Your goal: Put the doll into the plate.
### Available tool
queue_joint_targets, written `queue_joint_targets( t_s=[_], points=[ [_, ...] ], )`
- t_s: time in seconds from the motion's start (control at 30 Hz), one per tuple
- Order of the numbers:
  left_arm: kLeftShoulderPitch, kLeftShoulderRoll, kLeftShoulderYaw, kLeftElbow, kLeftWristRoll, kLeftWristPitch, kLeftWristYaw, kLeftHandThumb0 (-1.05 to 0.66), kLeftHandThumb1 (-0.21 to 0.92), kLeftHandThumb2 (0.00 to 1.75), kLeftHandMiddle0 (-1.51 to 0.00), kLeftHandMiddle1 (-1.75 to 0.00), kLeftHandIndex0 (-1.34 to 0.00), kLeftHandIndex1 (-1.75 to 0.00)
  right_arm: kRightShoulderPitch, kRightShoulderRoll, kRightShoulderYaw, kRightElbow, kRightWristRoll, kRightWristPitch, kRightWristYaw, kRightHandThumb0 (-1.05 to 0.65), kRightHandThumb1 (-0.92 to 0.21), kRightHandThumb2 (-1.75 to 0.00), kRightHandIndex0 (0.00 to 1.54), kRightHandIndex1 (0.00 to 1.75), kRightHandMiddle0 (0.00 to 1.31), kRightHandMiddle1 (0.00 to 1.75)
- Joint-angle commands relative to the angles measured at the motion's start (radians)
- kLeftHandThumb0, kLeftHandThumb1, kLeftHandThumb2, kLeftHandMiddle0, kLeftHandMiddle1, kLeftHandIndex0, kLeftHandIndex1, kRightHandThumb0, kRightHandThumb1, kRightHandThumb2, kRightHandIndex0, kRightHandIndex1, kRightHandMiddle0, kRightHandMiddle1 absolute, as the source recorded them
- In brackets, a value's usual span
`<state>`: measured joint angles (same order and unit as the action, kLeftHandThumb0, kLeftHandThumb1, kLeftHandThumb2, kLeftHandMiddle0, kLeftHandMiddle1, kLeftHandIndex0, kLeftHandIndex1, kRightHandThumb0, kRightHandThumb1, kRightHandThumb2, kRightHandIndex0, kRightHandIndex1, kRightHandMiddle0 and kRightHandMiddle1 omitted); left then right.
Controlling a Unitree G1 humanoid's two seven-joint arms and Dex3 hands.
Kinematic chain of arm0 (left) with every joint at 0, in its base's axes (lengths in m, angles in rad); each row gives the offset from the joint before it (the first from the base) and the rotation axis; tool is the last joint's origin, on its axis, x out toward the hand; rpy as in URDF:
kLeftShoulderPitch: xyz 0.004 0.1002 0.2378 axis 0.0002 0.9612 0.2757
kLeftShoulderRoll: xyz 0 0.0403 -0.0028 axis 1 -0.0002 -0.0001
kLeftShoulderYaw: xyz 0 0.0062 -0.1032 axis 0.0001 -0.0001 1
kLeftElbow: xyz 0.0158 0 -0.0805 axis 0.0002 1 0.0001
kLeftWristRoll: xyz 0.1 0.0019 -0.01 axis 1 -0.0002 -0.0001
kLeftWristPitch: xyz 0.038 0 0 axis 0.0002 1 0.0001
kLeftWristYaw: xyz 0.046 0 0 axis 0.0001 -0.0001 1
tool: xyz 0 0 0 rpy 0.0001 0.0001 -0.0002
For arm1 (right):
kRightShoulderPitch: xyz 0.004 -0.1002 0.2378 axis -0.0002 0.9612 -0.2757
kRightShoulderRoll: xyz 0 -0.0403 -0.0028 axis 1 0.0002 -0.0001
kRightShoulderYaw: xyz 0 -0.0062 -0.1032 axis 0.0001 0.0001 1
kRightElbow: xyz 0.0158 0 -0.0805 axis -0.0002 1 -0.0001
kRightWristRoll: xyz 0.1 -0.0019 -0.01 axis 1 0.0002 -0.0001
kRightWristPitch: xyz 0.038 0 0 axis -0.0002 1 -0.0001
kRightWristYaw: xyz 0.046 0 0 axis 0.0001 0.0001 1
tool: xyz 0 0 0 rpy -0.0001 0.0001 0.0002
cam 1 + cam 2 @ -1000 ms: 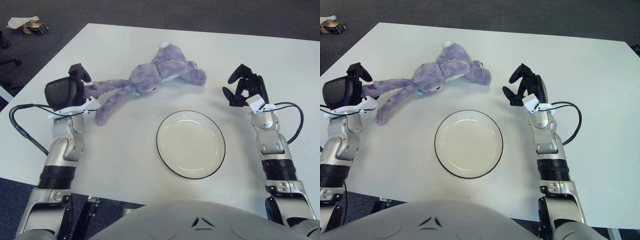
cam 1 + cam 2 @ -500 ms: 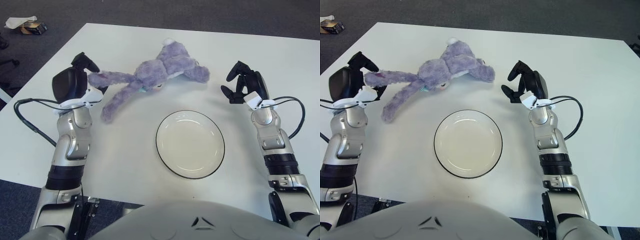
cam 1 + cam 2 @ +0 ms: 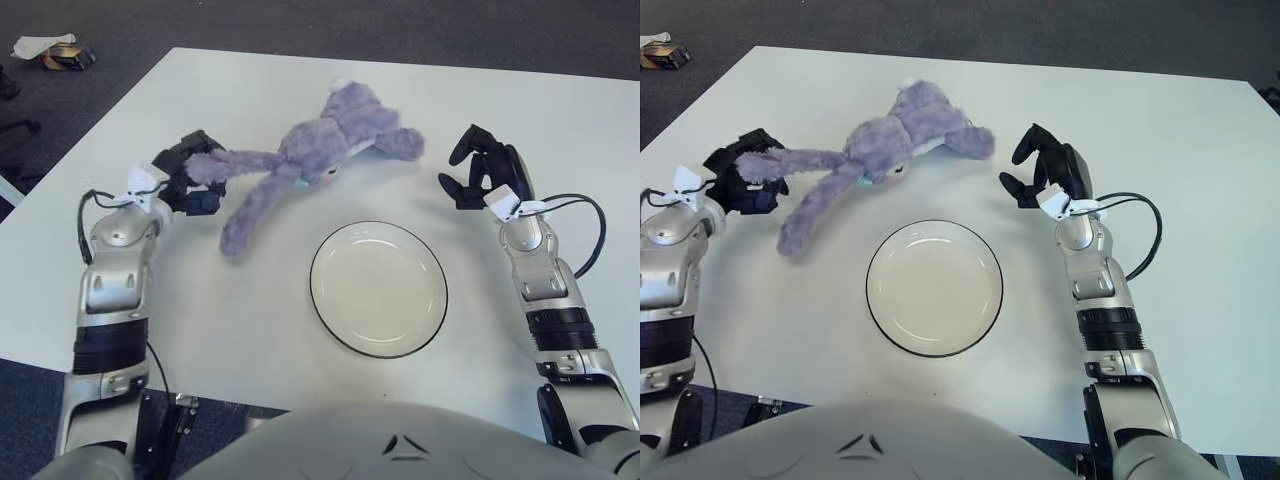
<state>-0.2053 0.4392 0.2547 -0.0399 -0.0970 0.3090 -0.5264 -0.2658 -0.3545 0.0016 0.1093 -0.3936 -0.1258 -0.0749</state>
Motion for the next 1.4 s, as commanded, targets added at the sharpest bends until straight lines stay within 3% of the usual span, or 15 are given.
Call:
queue_joint_targets(
  t_s=[0.0, 0.07, 0.1, 0.17, 0.2, 0.3, 0.47, 0.63, 0.73, 0.87, 1.07, 1.27, 1.37],
  points=[
    [-0.057, 0.094, 0.049, 0.159, -0.081, -0.221, -0.157, -0.01, 0.89, 0.58, -0.28, -1.65, -0.04, -1.75, -0.020, -0.029, 0.012, 0.029, -0.020, -0.035, -0.001, -0.43, -0.47, -1.12, 1.06, 1.75, 0.49, 1.75],
    [-0.023, 0.081, 0.023, 0.113, -0.009, -0.291, -0.076, -0.21, 0.91, 0.54, -0.21, -1.54, -0.13, -1.75, -0.020, -0.030, 0.013, 0.030, -0.020, -0.037, -0.001, -0.43, -0.46, -1.13, 1.06, 1.75, 0.49, 1.75],
    [-0.004, 0.071, 0.009, 0.082, 0.028, -0.316, -0.031, -0.27, 0.85, 0.61, -0.20, -1.52, -0.10, -1.68, -0.019, -0.030, 0.013, 0.030, -0.020, -0.038, -0.001, -0.43, -0.46, -1.13, 1.06, 1.75, 0.49, 1.75],
    [0.047, 0.044, -0.026, -0.030, 0.163, -0.322, 0.111, -0.42, 0.61, 0.88, -0.16, -1.50, -0.04, -1.53, -0.018, -0.029, 0.014, 0.030, -0.020, -0.037, 0.002, -0.43, -0.46, -1.13, 1.07, 1.75, 0.50, 1.75],
    [0.060, 0.036, -0.036, -0.065, 0.203, -0.318, 0.150, -0.44, 0.57, 0.93, -0.15, -1.50, -0.03, -1.51, -0.018, -0.029, 0.015, 0.030, -0.020, -0.036, 0.003, -0.43, -0.46, -1.13, 1.07, 1.75, 0.50, 1.75],
    [0.066, 0.036, -0.047, -0.081, 0.252, -0.323, 0.200, -0.49, 0.41, 1.07, -0.11, -1.53, -0.01, -1.46, -0.018, -0.031, 0.016, 0.032, -0.019, -0.036, 0.005, -0.44, -0.46, -1.14, 1.06, 1.75, 0.50, 1.75],
    [0.065, 0.056, -0.055, -0.074, 0.252, -0.328, 0.202, -0.53, 0.35, 1.12, -0.08, -1.55, 0.00, -1.45, -0.017, -0.035, 0.019, 0.038, -0.018, -0.043, 0.005, -0.44, -0.46, -1.14, 1.05, 1.75, 0.50, 1.75],
    [0.044, 0.101, -0.051, 0.005, 0.162, -0.395, 0.100, -0.65, 0.40, 1.04, -0.03, -1.48, 0.00, -1.37, -0.017, -0.037, 0.023, 0.044, -0.017, -0.047, 0.007, -0.44, -0.46, -1.14, 1.05, 1.75, 0.50, 1.75],
    [0.029, 0.130, -0.056, 0.066, 0.134, -0.455, 0.054, -0.73, 0.46, 0.96, -0.01, -1.32, 0.00, -1.31, -0.016, -0.037, 0.025, 0.045, -0.017, -0.048, 0.008, -0.43, -0.46, -1.13, 1.05, 1.75, 0.49, 1.75],
    [0.020, 0.152, -0.068, 0.116, 0.119, -0.547, 0.019, -0.87, 0.57, 0.78, 0.00, -0.98, 0.00, -1.12, -0.014, -0.040, 0.028, 0.052, -0.019, -0.061, 0.005, -0.43, -0.46, -1.13, 1.05, 1.75, 0.49, 1.75],
    [0.002, 0.168, -0.079, 0.181, 0.120, -0.646, -0.001, -1.02, 0.73, 0.53, 0.00, -0.37, 0.00, -0.55, -0.012, -0.042, 0.032, 0.058, -0.032, -0.068, -0.003, -0.43, -0.47, -1.13, 1.05, 1.75, 0.49, 1.75],
    [0.012, 0.175, -0.088, 0.177, 0.200, -0.673, 0.066, -1.04, 0.77, 0.46, 0.00, -0.07, 0.00, -0.24, -0.009, -0.042, 0.032, 0.056, -0.033, -0.069, -0.001, -0.43, -0.47, -1.13, 1.06, 1.75, 0.49, 1.75],
    [0.057, 0.106, -0.104, -0.027, 0.350, -0.576, 0.197, -1.00, 0.76, 0.47, 0.00, -0.02, 0.00, -0.26, -0.007, -0.045, 0.034, 0.056, -0.034, -0.070, 0.003, -0.43, -0.47, -1.12, 1.05, 1.75, 0.49, 1.75]
  ],
)
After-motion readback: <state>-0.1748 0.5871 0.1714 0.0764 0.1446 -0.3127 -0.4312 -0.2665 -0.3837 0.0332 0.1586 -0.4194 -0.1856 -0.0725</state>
